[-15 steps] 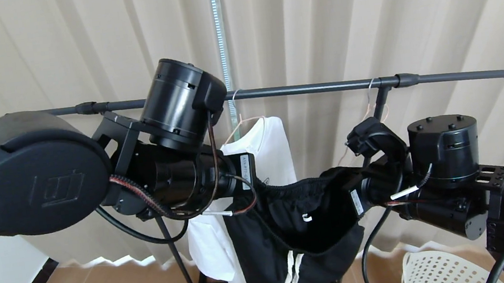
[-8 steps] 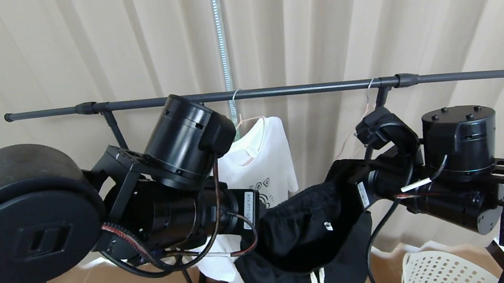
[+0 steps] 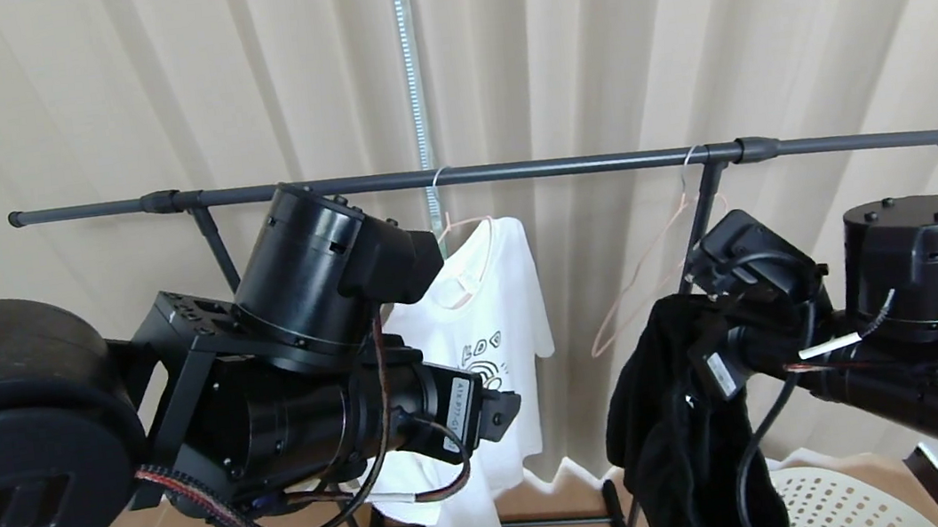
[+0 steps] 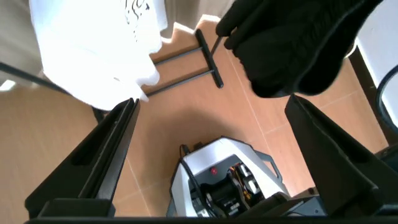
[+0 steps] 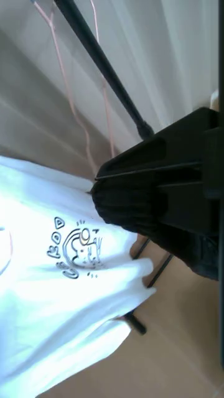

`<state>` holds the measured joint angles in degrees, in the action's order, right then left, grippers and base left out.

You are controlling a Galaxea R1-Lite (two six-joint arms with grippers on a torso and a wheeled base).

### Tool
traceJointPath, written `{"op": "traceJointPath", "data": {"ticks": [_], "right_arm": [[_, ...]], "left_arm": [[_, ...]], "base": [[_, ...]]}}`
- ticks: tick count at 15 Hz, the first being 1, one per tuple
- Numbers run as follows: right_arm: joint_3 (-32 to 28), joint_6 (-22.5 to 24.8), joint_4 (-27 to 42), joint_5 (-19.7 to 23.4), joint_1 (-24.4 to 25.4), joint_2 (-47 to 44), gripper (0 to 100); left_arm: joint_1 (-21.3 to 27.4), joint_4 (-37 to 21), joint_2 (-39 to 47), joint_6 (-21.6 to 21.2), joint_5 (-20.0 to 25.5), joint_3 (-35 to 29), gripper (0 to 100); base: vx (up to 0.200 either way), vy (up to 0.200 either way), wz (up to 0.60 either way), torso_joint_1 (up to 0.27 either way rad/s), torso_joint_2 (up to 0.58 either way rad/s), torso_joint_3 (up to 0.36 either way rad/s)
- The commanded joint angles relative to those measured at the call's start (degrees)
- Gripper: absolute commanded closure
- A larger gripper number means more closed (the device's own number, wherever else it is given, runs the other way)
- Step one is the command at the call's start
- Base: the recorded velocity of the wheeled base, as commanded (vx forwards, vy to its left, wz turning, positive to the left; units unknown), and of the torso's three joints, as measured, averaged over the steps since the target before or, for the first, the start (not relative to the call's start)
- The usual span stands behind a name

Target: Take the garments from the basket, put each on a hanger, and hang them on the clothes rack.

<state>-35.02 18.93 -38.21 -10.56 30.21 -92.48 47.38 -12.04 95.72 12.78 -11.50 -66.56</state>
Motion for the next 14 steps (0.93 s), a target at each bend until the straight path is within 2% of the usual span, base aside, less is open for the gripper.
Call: {"op": "traceJointPath", "data": {"ticks": [1,3,4,8,11,14], "right_arm": [[2.5,3.7,0.0,0.1,-2.8,3.7,100],[2.9,6.8,0.0,0.0,-6.4,3.5,100],[2.8,8.0,-0.1,0.0,-7.8,3.5,100],[2.2,9.6,-0.1,0.0,-12.5,3.0,100],[2.0,9.7,-0.2,0.0,-12.9,2.6,100],[2.0,9.7,-0.2,0.0,-12.9,2.5,100]], "left_arm": [[-0.3,0.2,1.6,-1.0,0.0,0.6,0],[-0.7,0.5,3.9,-1.2,0.0,0.3,0],[-1.0,2.6,4.5,-1.4,0.1,0.5,0],[-1.0,7.1,5.4,-4.7,0.2,1.5,0],[-0.5,7.1,5.5,-5.2,0.1,1.8,0],[-0.5,7.2,5.5,-5.1,0.0,2.0,0]], "base": [[0.0,0.0,0.0,0.0,0.0,0.0],[0.0,0.0,0.0,0.0,0.0,0.0],[0.0,0.0,0.0,0.0,0.0,0.0],[0.0,0.0,0.0,0.0,0.0,0.0],[0.0,0.0,0.0,0.0,0.0,0.0],[0.0,-0.2,0.0,-0.001,0.0,0.002]]}}
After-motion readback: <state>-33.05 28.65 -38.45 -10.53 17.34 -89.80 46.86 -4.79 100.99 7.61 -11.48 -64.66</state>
